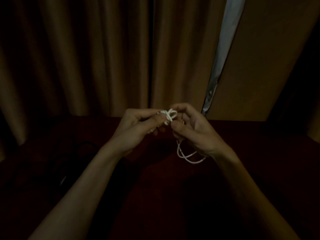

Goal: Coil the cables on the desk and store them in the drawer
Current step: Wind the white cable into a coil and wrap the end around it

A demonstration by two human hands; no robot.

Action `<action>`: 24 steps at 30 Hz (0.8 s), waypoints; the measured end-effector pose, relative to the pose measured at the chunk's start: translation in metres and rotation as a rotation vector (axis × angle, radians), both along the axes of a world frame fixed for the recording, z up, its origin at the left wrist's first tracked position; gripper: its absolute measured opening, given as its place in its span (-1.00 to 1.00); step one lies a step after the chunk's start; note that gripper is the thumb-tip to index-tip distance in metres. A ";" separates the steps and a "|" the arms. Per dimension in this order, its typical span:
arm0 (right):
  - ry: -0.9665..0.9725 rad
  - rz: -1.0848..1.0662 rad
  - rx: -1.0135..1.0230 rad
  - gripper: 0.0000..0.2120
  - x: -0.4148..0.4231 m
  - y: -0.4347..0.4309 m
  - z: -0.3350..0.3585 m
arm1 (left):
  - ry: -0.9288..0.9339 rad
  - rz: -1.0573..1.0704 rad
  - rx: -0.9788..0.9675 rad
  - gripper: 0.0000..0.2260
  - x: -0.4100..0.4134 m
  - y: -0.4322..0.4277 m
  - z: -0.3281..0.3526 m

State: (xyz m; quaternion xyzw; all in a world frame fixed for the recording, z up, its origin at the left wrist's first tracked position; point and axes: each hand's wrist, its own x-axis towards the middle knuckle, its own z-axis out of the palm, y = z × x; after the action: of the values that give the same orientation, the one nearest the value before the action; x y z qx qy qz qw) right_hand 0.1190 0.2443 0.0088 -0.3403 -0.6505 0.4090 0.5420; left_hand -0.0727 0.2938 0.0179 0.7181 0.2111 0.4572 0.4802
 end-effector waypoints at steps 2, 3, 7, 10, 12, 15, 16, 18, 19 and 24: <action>-0.089 0.046 0.010 -0.50 0.002 -0.006 0.004 | -0.024 -0.096 -0.133 -0.81 0.001 0.000 0.000; -0.154 0.053 0.016 -0.50 0.003 -0.008 0.006 | -0.025 -0.127 -0.181 -0.81 0.001 0.000 0.001; -0.301 -0.089 0.114 -0.70 -0.001 -0.012 0.011 | 0.051 -0.183 -0.266 -0.78 -0.001 0.000 0.004; -0.249 -0.165 0.105 -0.87 -0.010 -0.011 0.010 | 0.075 -0.163 -0.257 -0.73 -0.002 -0.001 0.006; -0.330 -0.318 0.141 -0.86 -0.012 -0.006 0.005 | 0.165 -0.135 -0.142 -0.79 -0.003 -0.003 0.008; -0.325 -0.461 0.146 -0.74 -0.016 0.002 -0.003 | 0.281 -0.074 0.044 -0.82 -0.007 -0.006 0.011; -0.303 -0.484 0.133 -0.66 -0.017 0.003 -0.004 | 0.301 -0.024 0.101 -0.72 -0.006 -0.006 0.011; -0.282 -0.521 0.110 -0.50 -0.021 0.005 -0.005 | 0.345 0.150 0.277 -0.52 -0.003 -0.007 0.008; -0.267 -0.528 0.097 -0.43 -0.022 0.006 -0.005 | 0.356 0.229 0.383 -0.47 -0.002 -0.007 0.006; -0.051 -0.477 0.075 -0.37 -0.027 0.004 -0.005 | 0.318 0.322 0.770 -0.84 0.009 -0.010 0.001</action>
State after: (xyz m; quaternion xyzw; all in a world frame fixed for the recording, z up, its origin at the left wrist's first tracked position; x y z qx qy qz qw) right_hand 0.0920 0.2488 0.0040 -0.4742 -0.5798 0.2361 0.6191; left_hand -0.0641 0.2840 0.0192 0.8640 0.2059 0.4553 0.0623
